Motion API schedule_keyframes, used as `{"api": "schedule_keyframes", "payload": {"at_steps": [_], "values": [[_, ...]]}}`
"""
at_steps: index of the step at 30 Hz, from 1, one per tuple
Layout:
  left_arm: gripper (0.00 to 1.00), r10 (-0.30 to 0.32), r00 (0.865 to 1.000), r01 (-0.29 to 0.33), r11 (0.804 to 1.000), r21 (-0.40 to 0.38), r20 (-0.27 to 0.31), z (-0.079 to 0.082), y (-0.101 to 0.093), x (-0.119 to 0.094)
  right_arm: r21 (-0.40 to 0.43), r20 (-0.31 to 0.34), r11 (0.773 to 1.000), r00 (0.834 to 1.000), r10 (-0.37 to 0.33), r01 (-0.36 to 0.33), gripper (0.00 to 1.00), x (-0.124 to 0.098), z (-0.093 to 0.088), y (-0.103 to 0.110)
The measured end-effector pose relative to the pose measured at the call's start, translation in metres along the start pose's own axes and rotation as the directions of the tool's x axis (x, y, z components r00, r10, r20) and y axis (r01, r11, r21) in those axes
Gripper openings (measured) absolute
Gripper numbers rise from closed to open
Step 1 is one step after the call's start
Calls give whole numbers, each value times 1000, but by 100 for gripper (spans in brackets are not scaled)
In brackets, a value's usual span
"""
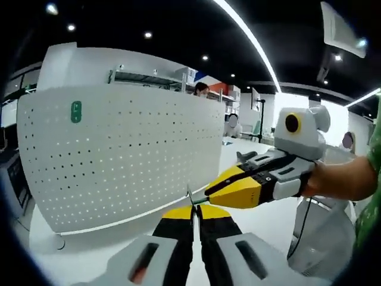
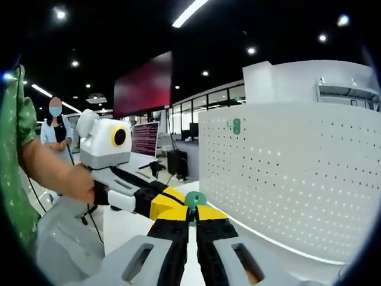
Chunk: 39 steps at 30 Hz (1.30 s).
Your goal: Insert the hook assembly into the mounting plate slot until the hook locks in place.
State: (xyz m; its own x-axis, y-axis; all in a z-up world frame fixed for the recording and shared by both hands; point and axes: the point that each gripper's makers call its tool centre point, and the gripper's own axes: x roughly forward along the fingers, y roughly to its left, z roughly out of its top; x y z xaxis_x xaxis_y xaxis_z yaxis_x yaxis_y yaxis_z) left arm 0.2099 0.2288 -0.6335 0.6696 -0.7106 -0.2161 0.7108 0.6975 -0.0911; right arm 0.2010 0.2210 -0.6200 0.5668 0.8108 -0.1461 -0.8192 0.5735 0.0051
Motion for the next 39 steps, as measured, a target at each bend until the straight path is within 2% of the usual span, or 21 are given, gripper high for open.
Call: {"api": "schedule_keyframes", "payload": {"at_steps": [3, 8, 12, 18, 21, 25, 32, 39], "values": [[1, 34, 999, -35, 998, 47, 10, 5, 2, -1, 11, -13, 1000, 1000, -17, 17, 2, 2, -3, 0], [1, 35, 999, -35, 999, 31, 16, 6, 4, -2, 27, -3, 999, 1000, -25, 25, 2, 3, -2, -1], [1, 62, 997, -63, 998, 26, 44, 11, 6, -3, 59, 20, 997, 999, -45, 44, 2, 5, 3, -3], [1, 88, 994, -88, 996, -1, 64, 14, 8, -4, 43, 31, 996, 997, -76, 75, 2, 9, 6, -5], [1, 83, 994, -80, 996, -45, 71, 14, 9, -5, 61, 34, 996, 997, -71, 69, 2, 9, 8, -5], [1, 75, 995, -73, 997, -29, 66, 14, 6, -5, 85, 26, 995, 998, -62, 60, 1, 8, 6, -4], [3, 50, 998, -53, 997, 62, 49, 12, 4, -5, 65, 12, 996, 998, -64, 63, 1, 7, 5, -3], [11, 45, 998, -48, 997, 59, 39, 10, 10, -9, 60, 18, 993, 994, -106, 105, 1, 4, 7, -12]]}}
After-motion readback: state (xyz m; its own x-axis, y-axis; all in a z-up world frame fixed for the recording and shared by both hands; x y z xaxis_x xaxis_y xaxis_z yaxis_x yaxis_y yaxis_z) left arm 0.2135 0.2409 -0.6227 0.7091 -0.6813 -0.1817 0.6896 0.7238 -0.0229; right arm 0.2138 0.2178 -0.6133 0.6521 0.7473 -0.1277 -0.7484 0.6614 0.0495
